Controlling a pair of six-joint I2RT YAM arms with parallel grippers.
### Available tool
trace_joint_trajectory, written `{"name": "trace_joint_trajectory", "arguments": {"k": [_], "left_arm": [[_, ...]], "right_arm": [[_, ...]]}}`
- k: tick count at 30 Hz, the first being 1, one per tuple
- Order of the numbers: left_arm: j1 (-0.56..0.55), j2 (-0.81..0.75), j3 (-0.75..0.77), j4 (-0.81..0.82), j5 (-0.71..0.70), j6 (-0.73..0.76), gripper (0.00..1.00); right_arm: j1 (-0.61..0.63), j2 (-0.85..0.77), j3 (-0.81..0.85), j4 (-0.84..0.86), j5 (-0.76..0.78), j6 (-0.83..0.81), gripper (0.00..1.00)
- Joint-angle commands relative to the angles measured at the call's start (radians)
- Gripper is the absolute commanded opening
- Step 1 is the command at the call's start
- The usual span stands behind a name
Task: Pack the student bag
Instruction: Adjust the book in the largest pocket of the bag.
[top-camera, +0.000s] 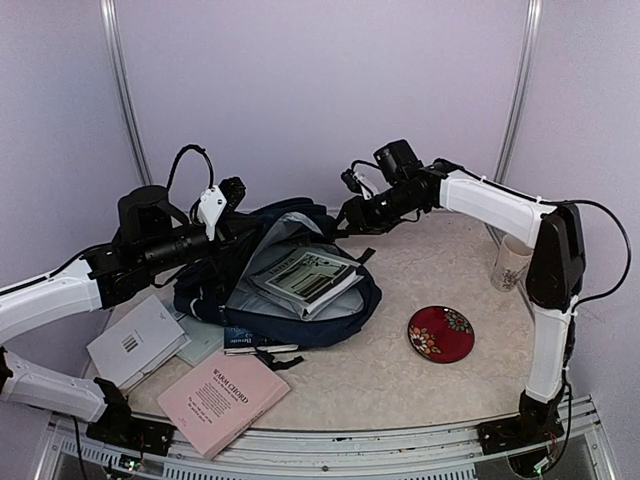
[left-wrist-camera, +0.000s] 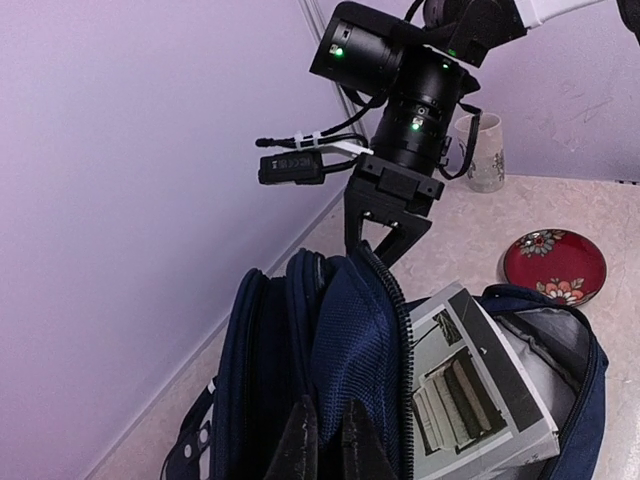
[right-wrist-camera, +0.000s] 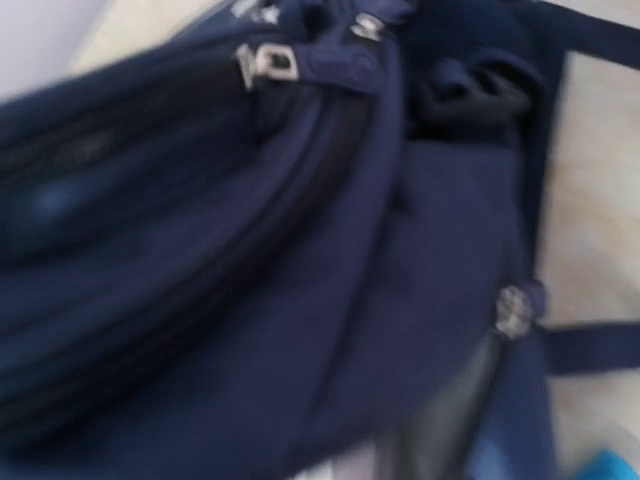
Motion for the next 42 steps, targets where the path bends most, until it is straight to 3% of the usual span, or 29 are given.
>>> {"name": "trace_joint_trajectory", "arguments": {"k": [1, 8, 14, 20, 26, 36, 42], "left_arm": [[-0.004, -0.043, 0.01, 0.121, 0.021, 0.01, 0.0], [-0.002, -0.041, 0.011, 0.119, 0.015, 0.009, 0.0], [-0.003, -0.038, 0.012, 0.117, 0.018, 0.009, 0.0], [-0.003, -0.044, 0.011, 0.117, 0.02, 0.01, 0.0], [-0.003, -0.047, 0.008, 0.115, 0.019, 0.009, 0.0], [0.0, -0.05, 0.001, 0.121, 0.017, -0.001, 0.0], [-0.001, -0.04, 0.008, 0.125, 0.006, -0.027, 0.0]], "right_arm": [[0.021, -0.196, -0.121, -0.103, 0.108, -0.117, 0.51], [0.184, -0.415, -0.419, -0.073, 0.201, 0.0, 0.47], [0.254, -0.392, -0.517, 0.037, 0.217, 0.084, 0.44], [0.259, -0.252, -0.428, 0.204, 0.266, 0.077, 0.43], [0.256, -0.16, -0.287, 0.229, 0.359, 0.052, 0.43], [0.258, -0.532, -0.574, 0.273, 0.365, 0.134, 0.47], [0.258, -0.645, -0.511, 0.103, 0.381, 0.183, 0.48]]}}
